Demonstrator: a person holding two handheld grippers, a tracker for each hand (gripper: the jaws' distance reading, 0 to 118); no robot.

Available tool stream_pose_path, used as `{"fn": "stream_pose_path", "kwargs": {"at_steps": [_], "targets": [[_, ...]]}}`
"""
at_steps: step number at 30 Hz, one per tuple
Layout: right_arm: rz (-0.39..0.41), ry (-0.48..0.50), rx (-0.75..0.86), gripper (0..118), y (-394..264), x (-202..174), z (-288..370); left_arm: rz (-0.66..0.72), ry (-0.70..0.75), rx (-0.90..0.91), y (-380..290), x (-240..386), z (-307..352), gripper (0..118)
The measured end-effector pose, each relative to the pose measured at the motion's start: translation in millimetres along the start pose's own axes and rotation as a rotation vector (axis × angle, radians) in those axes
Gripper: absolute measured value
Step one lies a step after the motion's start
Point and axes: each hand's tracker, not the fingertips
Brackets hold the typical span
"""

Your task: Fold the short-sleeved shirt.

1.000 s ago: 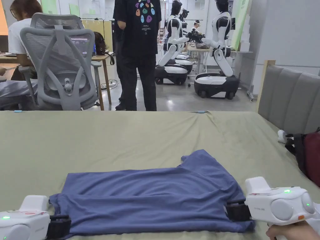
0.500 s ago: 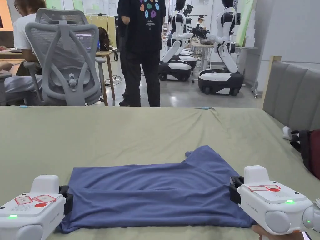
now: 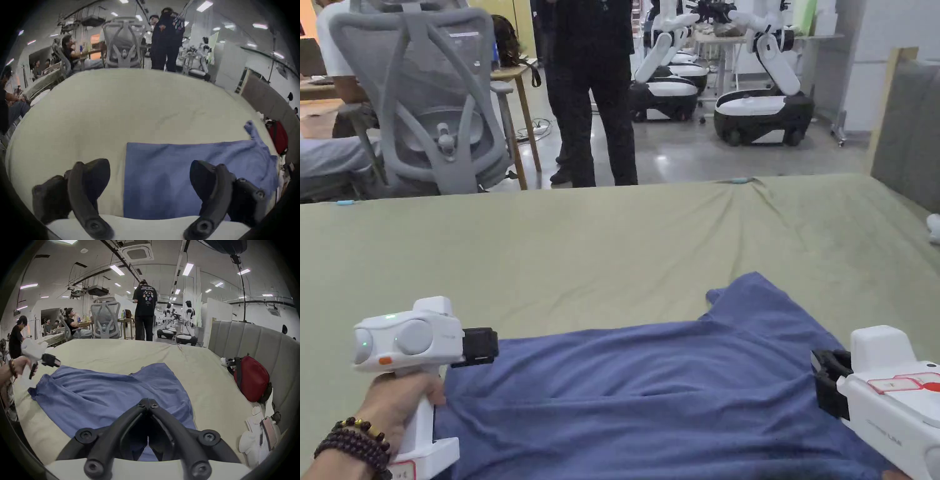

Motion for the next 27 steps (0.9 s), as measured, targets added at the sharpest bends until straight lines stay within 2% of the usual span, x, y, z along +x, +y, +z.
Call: {"fn": "stream_pose_path", "kwargs": {"at_steps": [3,5,6,7,9,10,11,12,14,15,16,18,19,21,23,26,27], "targets": [[0.011,0.016,-0.038,0,-4,-1,-13,-0.032,0.019,-0.115,5,0,-38,101],[0.014,0.02,-0.053,0,-5,5,-26,-0.051,0.003,-0.117,1,2,-45,97],[0.011,0.011,-0.056,0,-1,8,-28,-0.053,0.004,-0.097,1,4,-40,85],[0.012,0.005,-0.055,0,5,12,-30,-0.066,0.015,-0.066,3,7,-32,64],[0.022,0.005,-0.047,0,25,18,-37,-0.081,0.034,-0.007,5,9,-18,1],[0.023,-0.002,-0.053,0,38,25,-49,-0.06,-0.066,-0.005,6,7,-12,1],[0.023,-0.013,-0.065,4,50,31,-62,-0.061,-0.016,-0.012,8,9,-11,1],[0.021,-0.02,-0.087,25,65,40,-78,-0.065,-0.019,-0.023,9,12,-10,1],[-0.011,-0.028,-0.126,97,83,59,-117,-0.076,-0.054,-0.025,9,10,-10,1],[-0.025,0.007,-0.202,118,87,71,-143,-0.069,-0.058,-0.021,10,12,-9,1],[-0.037,-0.013,-0.275,111,90,84,-163,-0.065,-0.054,-0.022,11,15,-8,1],[-0.036,-0.048,-0.366,73,89,98,-200,-0.059,-0.037,-0.023,11,16,-7,1],[-0.031,-0.071,-0.404,66,85,103,-218,-0.056,-0.038,-0.02,11,16,-8,1],[-0.03,-0.104,-0.493,66,73,112,-244,-0.055,-0.037,-0.026,13,16,-10,1],[-0.071,-0.059,-0.561,66,61,114,-266,-0.051,-0.035,-0.03,13,13,-15,1],[-0.051,-0.093,-0.55,65,69,104,-257,-0.058,-0.026,-0.037,12,14,-20,1],[-0.001,-0.067,-0.527,46,73,98,-251,-0.062,-0.022,-0.041,12,15,-21,1]]}}
